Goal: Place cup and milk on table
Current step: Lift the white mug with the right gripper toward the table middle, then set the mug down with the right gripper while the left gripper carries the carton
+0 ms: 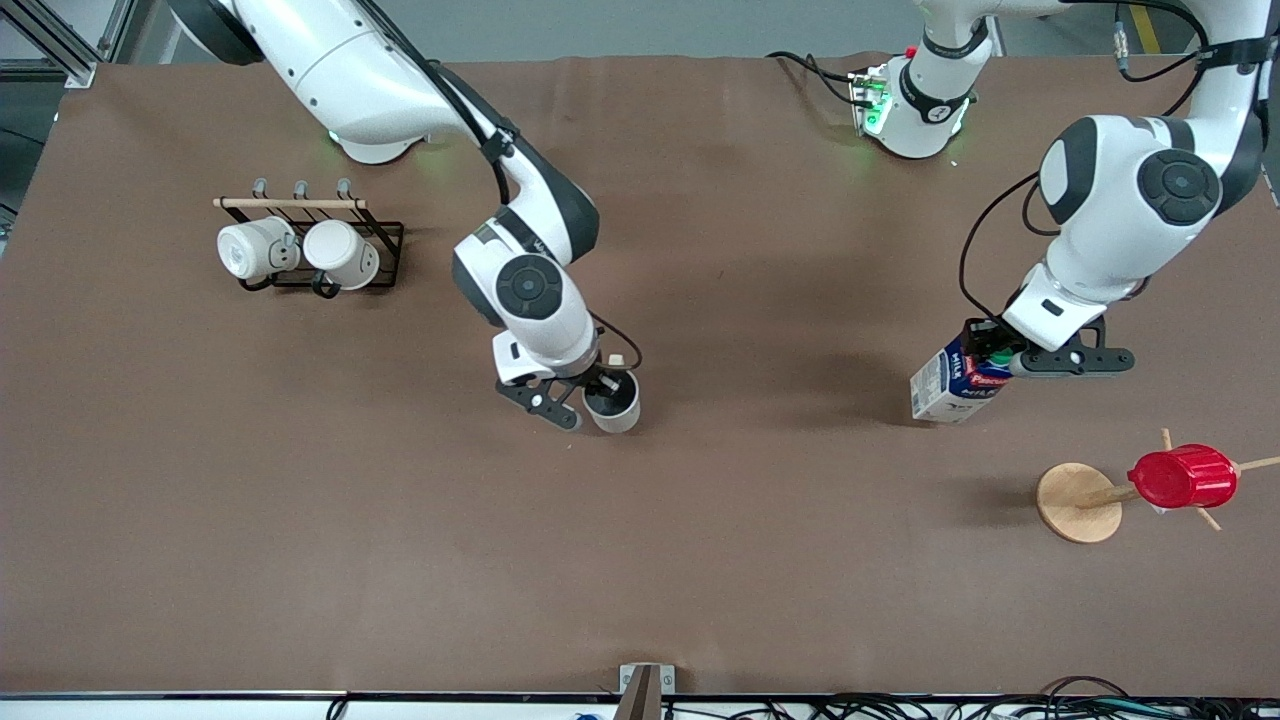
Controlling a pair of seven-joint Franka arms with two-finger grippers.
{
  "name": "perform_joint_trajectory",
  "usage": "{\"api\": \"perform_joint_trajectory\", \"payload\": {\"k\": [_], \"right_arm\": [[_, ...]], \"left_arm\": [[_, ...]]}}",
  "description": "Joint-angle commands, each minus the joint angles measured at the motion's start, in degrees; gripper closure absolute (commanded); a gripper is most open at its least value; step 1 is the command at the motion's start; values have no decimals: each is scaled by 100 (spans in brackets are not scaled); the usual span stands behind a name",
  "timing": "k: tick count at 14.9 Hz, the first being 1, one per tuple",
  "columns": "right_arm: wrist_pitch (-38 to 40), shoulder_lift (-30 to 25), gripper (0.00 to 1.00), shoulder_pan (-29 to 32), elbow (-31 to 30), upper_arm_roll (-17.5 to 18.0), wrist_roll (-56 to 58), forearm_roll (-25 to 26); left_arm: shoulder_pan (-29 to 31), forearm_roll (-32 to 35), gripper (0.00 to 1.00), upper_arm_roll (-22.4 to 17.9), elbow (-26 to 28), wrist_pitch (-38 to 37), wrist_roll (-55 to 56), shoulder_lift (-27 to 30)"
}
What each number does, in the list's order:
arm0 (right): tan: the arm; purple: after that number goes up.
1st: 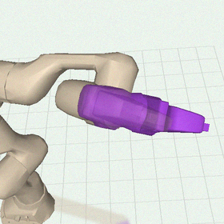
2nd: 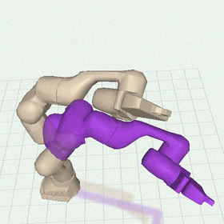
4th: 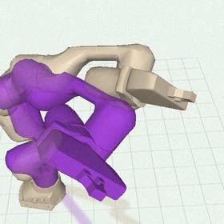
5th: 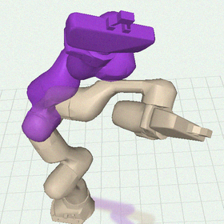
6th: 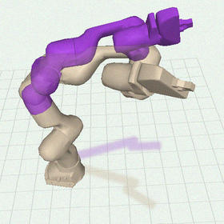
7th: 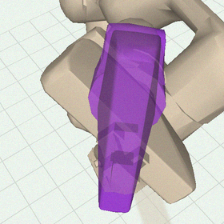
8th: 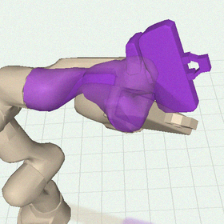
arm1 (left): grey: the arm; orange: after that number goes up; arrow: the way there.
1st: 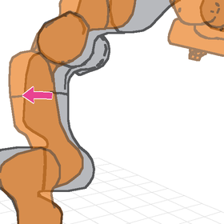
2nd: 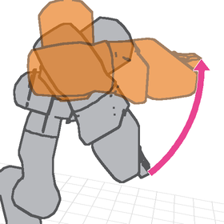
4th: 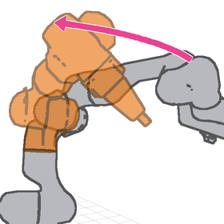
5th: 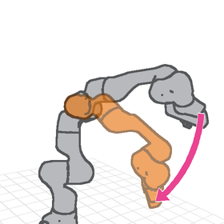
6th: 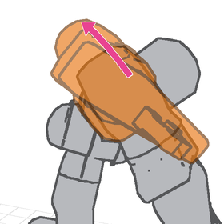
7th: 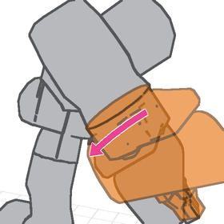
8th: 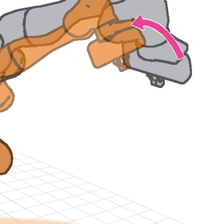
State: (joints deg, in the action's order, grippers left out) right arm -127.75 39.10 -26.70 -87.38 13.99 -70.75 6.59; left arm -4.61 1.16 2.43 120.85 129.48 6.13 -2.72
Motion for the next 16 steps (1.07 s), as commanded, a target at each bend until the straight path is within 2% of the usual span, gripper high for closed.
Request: {"api": "perform_joint_trajectory", "payload": {"k": [1, 3, 5, 6, 7, 9, 10, 13, 16], "right_arm": [[-5, 133, 99, -1, 64, -11, -167, 290], [-13, 151, 98, -45, -24, -11, -176, 378], [-13, 151, 98, -45, -59, -11, -194, 492], [-22, 160, 94, -45, -59, -11, -194, 493], [-22, 186, 78, -45, -51, -11, -194, 501], [-5, 177, 14, -45, -51, -11, -194, 501], [30, 151, 0, -28, -16, -11, -194, 493], [197, -181, 0, 112, -24, -2, -150, 475], [1381, -1199, 0, 585, -50, -11, -28, 484]], "left_arm": [[-75, -1, 93, 91, -1244, -729, -25, -561], [-75, -45, 93, 354, -1896, -1116, 37, -948], [-102, -45, 93, 539, -2092, -1232, 343, -1073], [-145, -28, 93, 600, -2101, -1232, 501, -1116], [-198, -28, 93, 653, -2136, -1232, 668, -1143], [-513, 7, 93, 698, -2276, -1232, 1116, -1309], [-698, 42, 93, 689, -2320, -1232, 1344, -1397], [-1103, 139, 93, 689, -2566, -1224, 1960, -1661], [-1463, 139, 93, 689, -2899, -1224, 2461, -1942]]}}
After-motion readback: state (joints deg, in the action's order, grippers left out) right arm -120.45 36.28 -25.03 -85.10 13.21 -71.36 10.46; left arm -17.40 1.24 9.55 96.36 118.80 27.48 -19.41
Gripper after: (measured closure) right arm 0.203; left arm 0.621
